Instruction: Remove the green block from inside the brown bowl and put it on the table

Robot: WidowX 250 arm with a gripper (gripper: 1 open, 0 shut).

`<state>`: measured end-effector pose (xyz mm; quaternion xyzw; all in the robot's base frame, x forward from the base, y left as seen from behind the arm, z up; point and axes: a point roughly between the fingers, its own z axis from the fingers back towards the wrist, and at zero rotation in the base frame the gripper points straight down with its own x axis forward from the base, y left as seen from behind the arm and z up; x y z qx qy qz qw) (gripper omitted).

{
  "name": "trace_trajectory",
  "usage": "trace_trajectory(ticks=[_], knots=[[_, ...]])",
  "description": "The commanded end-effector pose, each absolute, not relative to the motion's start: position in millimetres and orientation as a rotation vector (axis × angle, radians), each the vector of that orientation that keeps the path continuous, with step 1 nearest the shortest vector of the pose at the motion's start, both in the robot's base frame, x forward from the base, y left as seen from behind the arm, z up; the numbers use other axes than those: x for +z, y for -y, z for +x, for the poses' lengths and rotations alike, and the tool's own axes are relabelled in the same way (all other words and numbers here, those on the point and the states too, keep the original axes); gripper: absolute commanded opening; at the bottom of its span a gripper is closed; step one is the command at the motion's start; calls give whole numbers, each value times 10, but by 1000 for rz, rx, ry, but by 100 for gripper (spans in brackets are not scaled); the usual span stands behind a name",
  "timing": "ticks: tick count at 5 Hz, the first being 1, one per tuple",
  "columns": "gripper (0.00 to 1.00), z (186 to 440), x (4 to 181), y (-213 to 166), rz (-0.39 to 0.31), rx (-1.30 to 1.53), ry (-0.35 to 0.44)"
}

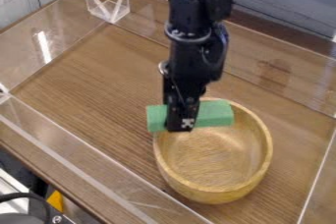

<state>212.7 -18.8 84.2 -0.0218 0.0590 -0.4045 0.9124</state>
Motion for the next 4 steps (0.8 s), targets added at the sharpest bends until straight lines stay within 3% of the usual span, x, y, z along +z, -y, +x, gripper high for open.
trace_trajectory(ticks=[1,4], knots=[[0,2259,1000,60,-9,-806,-54],[0,2315,1041,-303,20,-798,-68]])
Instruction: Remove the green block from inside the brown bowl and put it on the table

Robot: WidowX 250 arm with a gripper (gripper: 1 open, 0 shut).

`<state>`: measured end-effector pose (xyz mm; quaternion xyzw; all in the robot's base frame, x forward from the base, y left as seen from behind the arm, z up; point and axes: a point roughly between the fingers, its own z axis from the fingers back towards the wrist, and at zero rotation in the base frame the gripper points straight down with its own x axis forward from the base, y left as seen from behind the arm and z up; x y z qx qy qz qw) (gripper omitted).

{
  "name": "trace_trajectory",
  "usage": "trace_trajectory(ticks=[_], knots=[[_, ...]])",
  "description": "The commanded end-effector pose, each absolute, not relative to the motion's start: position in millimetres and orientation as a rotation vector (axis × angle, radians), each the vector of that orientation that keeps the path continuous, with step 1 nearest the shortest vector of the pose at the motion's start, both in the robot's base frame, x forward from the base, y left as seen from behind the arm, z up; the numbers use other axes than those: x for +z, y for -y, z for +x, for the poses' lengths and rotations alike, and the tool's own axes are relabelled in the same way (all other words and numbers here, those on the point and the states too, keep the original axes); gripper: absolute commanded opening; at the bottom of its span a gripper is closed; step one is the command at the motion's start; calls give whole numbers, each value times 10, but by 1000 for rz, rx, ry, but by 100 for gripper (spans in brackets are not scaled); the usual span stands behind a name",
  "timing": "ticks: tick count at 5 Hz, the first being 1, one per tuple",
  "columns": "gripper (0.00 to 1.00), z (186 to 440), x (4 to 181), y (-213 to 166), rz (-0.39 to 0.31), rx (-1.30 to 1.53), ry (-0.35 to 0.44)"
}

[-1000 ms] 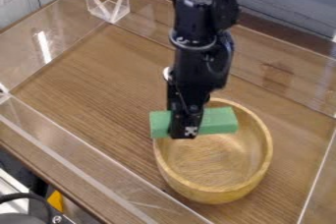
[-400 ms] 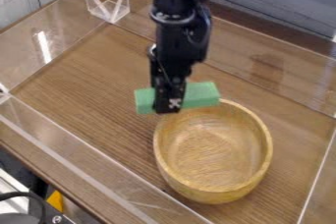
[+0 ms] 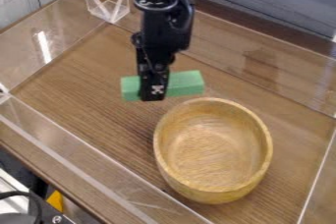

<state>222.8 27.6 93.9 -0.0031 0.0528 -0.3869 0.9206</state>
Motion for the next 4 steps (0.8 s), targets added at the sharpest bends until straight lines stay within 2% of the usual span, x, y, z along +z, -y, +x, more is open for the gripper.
trace_trajectory(ticks=[1,4], knots=[[0,2321,1054,-348,28,-795,-69],[0,2336,1066,-397,60,-776,-53]])
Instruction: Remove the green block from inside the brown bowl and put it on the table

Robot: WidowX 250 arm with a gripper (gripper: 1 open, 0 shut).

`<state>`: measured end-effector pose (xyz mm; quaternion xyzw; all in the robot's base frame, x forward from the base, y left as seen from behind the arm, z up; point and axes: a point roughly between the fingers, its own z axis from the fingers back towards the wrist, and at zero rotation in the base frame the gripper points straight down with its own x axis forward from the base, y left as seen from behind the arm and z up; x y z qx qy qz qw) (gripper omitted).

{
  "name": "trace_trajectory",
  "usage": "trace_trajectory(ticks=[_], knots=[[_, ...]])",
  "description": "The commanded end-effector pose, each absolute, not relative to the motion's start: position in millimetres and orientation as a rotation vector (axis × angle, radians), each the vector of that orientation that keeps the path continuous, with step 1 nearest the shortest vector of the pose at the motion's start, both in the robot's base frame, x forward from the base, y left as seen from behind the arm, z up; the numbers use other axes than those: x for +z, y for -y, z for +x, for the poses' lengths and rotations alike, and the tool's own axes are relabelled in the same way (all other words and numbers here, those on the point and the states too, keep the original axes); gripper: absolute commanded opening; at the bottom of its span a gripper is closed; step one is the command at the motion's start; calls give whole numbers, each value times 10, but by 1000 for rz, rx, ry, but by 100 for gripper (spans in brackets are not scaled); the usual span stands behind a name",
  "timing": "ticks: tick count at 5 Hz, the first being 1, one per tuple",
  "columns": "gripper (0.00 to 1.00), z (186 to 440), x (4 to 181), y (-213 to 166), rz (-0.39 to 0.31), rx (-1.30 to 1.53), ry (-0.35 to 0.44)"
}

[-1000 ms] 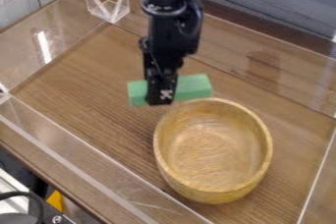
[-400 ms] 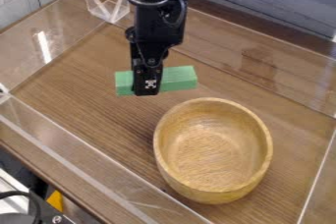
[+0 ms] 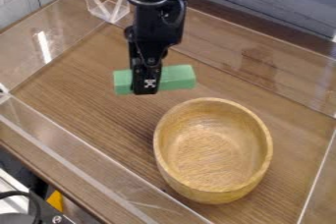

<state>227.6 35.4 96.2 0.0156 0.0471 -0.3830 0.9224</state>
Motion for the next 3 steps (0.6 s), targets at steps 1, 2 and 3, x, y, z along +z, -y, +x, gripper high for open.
trace_trajectory(ticks=[1,2,3], knots=[[0,2352,1064,-413,71,-770,-45],[0,2368,1052,-429,84,-767,-38],[0,2381,1029,-446,101,-769,-31]])
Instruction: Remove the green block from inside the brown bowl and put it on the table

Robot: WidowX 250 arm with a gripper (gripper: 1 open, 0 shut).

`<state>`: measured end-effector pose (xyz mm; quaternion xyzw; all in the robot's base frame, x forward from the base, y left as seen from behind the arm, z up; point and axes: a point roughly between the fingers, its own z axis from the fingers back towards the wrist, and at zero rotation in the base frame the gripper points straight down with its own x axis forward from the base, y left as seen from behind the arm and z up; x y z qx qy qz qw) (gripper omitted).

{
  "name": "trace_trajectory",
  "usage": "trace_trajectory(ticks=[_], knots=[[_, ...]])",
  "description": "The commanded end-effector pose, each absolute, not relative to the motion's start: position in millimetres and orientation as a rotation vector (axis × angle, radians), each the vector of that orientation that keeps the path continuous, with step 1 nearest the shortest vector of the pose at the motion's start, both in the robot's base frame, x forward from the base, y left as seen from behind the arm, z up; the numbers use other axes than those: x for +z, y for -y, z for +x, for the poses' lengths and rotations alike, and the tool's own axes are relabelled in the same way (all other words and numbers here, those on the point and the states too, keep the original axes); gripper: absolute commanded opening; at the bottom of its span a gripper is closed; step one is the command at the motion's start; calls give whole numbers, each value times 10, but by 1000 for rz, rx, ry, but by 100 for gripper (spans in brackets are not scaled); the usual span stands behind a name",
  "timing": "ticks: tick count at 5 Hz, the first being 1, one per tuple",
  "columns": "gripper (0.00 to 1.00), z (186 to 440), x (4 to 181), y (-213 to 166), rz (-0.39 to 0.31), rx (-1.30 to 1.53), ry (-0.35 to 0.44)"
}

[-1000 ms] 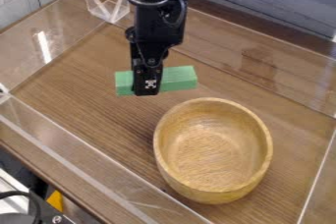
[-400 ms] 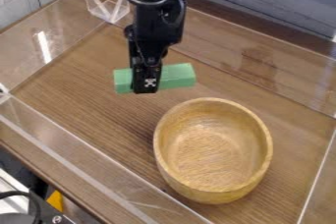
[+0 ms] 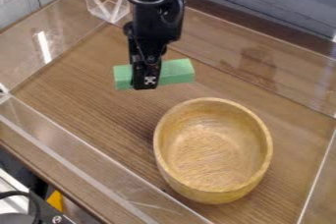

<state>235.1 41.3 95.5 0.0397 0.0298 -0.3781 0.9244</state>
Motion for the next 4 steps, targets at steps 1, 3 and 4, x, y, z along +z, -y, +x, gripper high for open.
trace_trajectory(ticks=[1,3,4], knots=[[0,2395,997,-465,119,-774,-25],[0,2423,944,-498,149,-779,-18],[0,2412,932,-494,160,-783,-18]])
